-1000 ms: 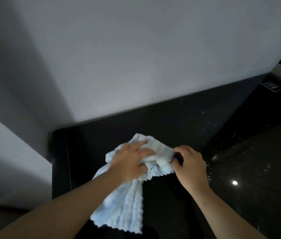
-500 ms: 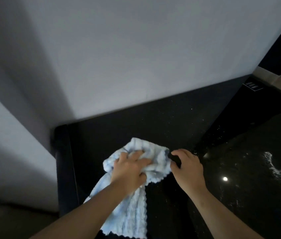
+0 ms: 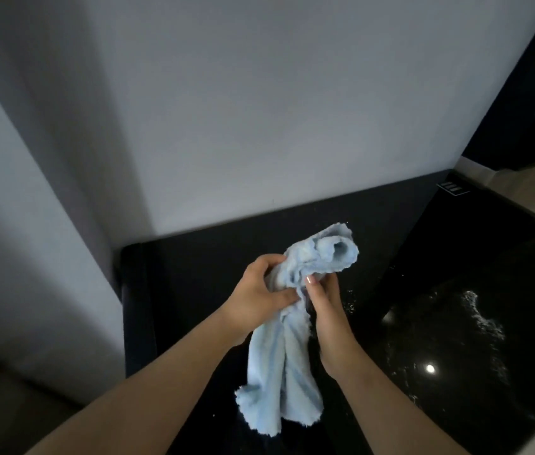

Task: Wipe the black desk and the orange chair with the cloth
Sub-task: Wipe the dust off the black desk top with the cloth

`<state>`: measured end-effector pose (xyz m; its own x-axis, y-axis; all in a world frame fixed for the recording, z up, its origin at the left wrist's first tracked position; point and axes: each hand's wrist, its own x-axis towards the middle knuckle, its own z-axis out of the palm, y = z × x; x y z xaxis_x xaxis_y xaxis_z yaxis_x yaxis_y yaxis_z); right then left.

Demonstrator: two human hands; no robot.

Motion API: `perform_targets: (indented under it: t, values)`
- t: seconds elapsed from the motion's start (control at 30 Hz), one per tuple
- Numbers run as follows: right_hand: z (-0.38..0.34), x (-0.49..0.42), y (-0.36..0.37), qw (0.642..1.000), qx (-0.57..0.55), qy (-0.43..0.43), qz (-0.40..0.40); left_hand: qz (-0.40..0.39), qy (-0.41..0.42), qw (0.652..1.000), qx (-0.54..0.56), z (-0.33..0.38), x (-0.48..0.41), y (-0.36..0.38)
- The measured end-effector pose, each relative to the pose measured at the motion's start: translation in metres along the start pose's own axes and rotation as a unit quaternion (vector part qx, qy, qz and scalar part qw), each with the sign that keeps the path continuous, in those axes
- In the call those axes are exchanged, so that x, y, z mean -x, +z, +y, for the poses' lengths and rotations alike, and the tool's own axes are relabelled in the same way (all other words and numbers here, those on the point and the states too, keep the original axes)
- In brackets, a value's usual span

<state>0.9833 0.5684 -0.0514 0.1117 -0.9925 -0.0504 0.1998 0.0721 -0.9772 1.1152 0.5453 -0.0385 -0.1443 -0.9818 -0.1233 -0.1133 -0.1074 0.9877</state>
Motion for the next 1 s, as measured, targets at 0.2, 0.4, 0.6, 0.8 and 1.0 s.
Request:
perform_targets:
  t: [0.2, 0.4, 0.6, 0.8, 1.0]
  values:
    - [-0.003, 0.003, -0.028, 0.996, 0.008, -0.025, 0.083, -0.11, -0.023, 0.994, -0.003, 0.007, 0.018, 0.027]
    - [-0.006, -0.003, -0.044, 0.992, 0.04, -0.006, 0.119, -0.05, -0.006, 0.991, -0.125, 0.0, 0.003, 0.002]
    - [-0.004, -0.048, -0.018, 0.977, 0.157, -0.01, 0.144, -0.01, 0.053, 0.878, -0.476, -0.023, -0.054, -0.061]
    - [-0.004, -0.102, -0.001, 0.921, 0.341, -0.005, 0.186, -0.054, 0.033, 0.796, -0.603, -0.046, -0.126, -0.096]
    - [-0.004, -0.14, -0.031, 0.837, 0.489, 0.048, 0.24, -0.014, -0.024, 0.808, -0.588, -0.073, -0.174, -0.092]
